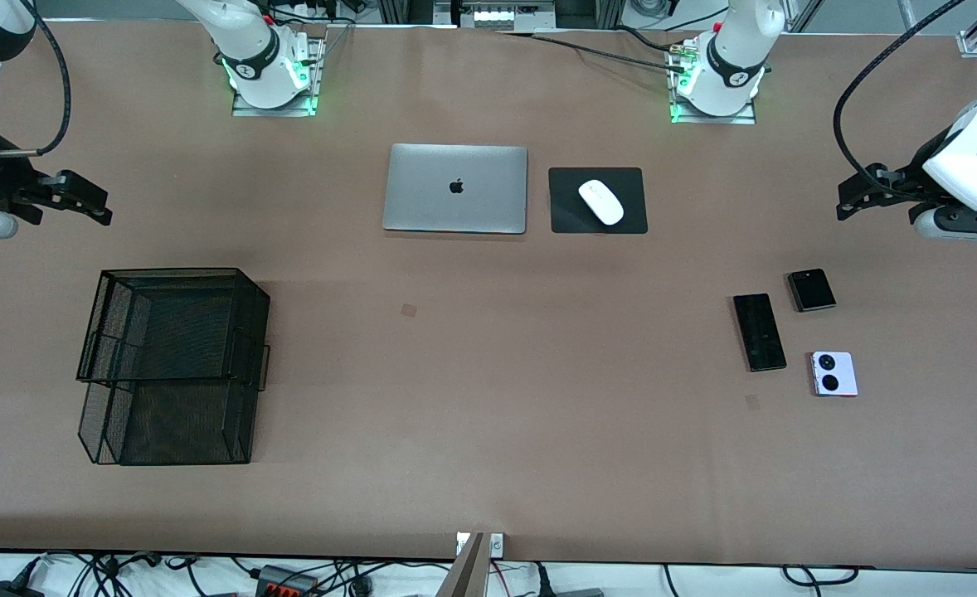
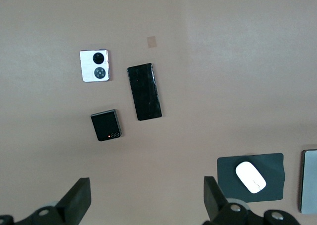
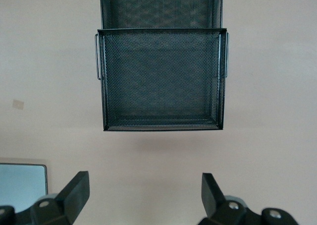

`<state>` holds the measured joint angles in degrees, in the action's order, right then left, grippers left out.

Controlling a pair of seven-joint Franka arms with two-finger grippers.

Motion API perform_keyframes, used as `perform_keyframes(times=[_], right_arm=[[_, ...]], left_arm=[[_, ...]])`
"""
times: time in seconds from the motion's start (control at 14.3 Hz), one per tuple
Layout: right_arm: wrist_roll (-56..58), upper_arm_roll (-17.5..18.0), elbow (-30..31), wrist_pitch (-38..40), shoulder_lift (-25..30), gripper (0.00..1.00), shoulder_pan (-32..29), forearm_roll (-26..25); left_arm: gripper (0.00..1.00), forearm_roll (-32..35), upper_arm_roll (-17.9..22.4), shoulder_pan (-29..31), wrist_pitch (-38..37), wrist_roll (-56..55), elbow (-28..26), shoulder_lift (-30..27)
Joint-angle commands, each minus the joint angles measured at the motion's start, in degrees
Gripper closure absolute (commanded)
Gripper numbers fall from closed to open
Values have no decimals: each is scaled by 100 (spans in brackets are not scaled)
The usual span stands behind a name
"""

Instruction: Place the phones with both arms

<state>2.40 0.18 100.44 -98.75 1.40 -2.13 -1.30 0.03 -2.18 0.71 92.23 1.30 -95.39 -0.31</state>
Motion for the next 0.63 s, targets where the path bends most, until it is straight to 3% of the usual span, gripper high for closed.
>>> perform_keyframes(times=[0.0, 0.56], right_arm=[[6, 53, 125, -21, 115, 0, -77, 86], [42, 53, 99, 23, 106, 0, -77, 69]], left_arm=[[0, -73, 16, -1, -135, 89, 178, 75], [0, -12, 16, -37, -319, 19, 196, 250]])
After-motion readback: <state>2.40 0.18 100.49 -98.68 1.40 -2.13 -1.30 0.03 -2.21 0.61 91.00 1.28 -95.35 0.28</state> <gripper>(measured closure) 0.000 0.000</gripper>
